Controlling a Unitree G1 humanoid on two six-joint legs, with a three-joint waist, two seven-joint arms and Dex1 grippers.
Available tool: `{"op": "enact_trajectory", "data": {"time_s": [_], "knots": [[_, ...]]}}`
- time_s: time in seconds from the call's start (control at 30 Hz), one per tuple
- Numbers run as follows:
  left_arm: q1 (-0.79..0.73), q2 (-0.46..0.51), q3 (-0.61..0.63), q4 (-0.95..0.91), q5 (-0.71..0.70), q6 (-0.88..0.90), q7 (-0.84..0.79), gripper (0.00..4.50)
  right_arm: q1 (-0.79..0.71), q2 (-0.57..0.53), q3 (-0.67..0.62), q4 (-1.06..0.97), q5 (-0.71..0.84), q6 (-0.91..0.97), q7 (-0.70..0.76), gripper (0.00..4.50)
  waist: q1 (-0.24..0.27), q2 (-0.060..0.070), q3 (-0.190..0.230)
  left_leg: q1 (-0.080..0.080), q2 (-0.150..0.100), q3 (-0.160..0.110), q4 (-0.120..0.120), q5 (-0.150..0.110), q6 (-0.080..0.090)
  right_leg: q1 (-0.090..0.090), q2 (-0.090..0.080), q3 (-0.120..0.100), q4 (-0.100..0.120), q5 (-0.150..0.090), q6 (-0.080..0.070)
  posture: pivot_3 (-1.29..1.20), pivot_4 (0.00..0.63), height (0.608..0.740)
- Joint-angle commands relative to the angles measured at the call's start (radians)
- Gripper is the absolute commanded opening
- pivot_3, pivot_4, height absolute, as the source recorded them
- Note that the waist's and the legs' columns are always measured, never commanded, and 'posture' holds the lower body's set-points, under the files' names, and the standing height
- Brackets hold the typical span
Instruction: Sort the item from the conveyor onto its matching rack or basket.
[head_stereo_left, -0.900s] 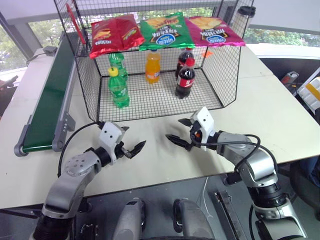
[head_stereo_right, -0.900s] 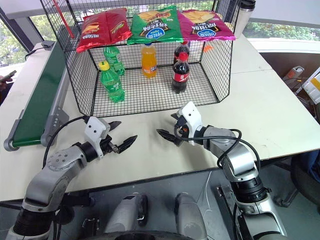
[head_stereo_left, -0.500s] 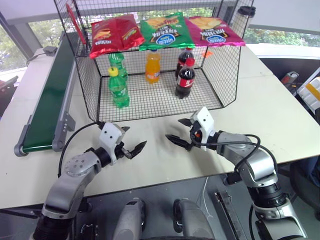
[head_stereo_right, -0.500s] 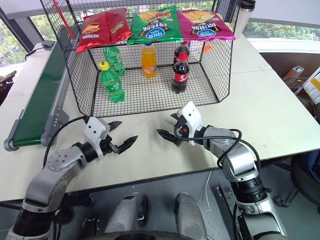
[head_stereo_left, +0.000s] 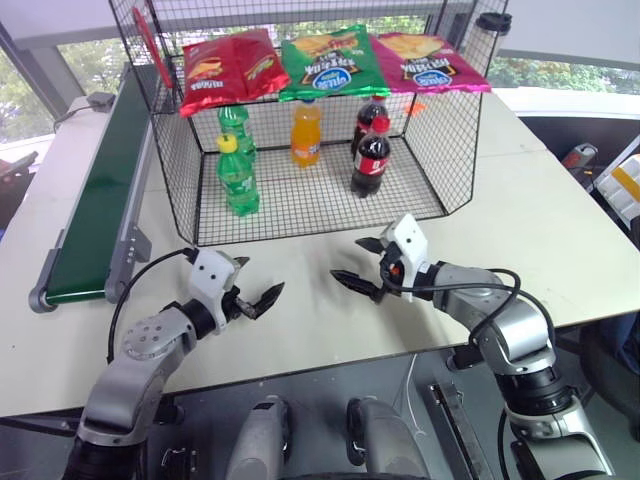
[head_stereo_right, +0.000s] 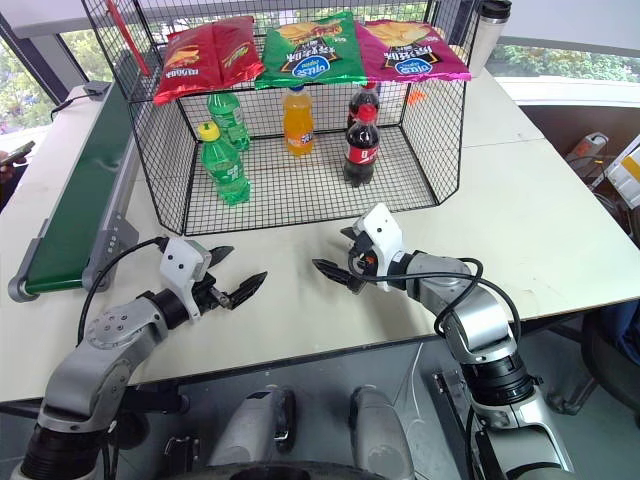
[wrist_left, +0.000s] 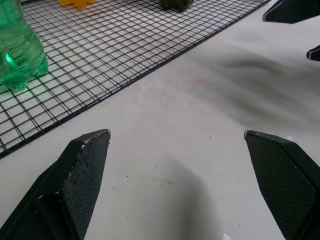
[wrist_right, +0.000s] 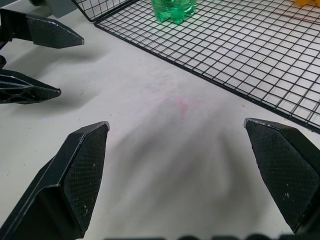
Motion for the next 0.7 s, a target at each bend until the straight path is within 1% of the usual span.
{"op": "enact_trajectory", "data": {"time_s": [0.03,0.17,0.27,0.33,0.43,0.6,0.7], "knots": [[-0.002,-0.011,0.027,-0.051,-0.017,-0.007,0.016,4.50,-0.023,0.001,0.000,-0.043,0.010,-0.018,0.009,4.49,0.000,0.000,0.000,0.000,0.000,0.000,0.000,0.000,0.000,0.000,0.000,0.000,0.000,0.000,0.000,0.00,0.150,0.739],[0.002,-0.012,0.032,-0.062,-0.021,-0.001,0.026,4.50,-0.029,0.004,0.004,-0.045,0.011,-0.021,0.014,4.49,-0.001,0.000,0.000,0.000,0.000,0.000,0.000,0.000,0.000,0.000,0.000,0.000,0.000,0.000,0.000,0.00,0.150,0.739],[-0.010,-0.027,0.075,-0.087,-0.068,0.045,0.052,4.50,-0.036,0.006,0.002,-0.051,0.019,-0.035,0.028,4.49,-0.001,0.000,0.000,0.000,0.000,0.000,0.000,0.000,0.000,0.000,0.000,0.000,0.000,0.000,0.000,0.00,0.150,0.739],[-0.051,-0.029,0.152,-0.113,-0.137,0.108,0.082,4.50,-0.038,-0.005,0.006,-0.066,0.016,-0.055,0.044,4.49,0.000,0.000,0.000,0.000,0.000,0.000,0.000,0.000,0.000,0.000,0.000,0.000,0.001,0.000,0.001,0.00,0.150,0.739],[-0.096,0.001,0.276,-0.123,-0.233,0.183,0.097,4.50,-0.044,-0.002,-0.001,-0.102,0.041,-0.092,0.079,4.49,-0.001,0.000,0.000,0.000,0.000,0.000,0.001,0.000,0.000,0.000,0.001,0.000,0.001,0.001,0.001,0.00,0.150,0.739],[-0.134,0.063,0.420,-0.104,-0.332,0.264,0.120,4.50,-0.079,0.027,-0.028,-0.138,0.112,-0.078,0.088,4.49,-0.004,0.000,0.000,0.001,0.000,0.000,0.001,0.000,0.000,0.000,0.001,-0.001,0.002,0.001,0.002,0.00,0.150,0.739],[-0.128,0.080,0.502,-0.077,-0.364,0.279,0.146,4.50,-0.093,0.033,-0.025,-0.146,0.132,-0.069,0.089,4.49,-0.002,0.000,0.000,0.001,0.000,0.000,0.001,0.000,0.000,0.000,0.001,-0.001,0.003,0.001,0.002,0.00,0.150,0.739]]}}
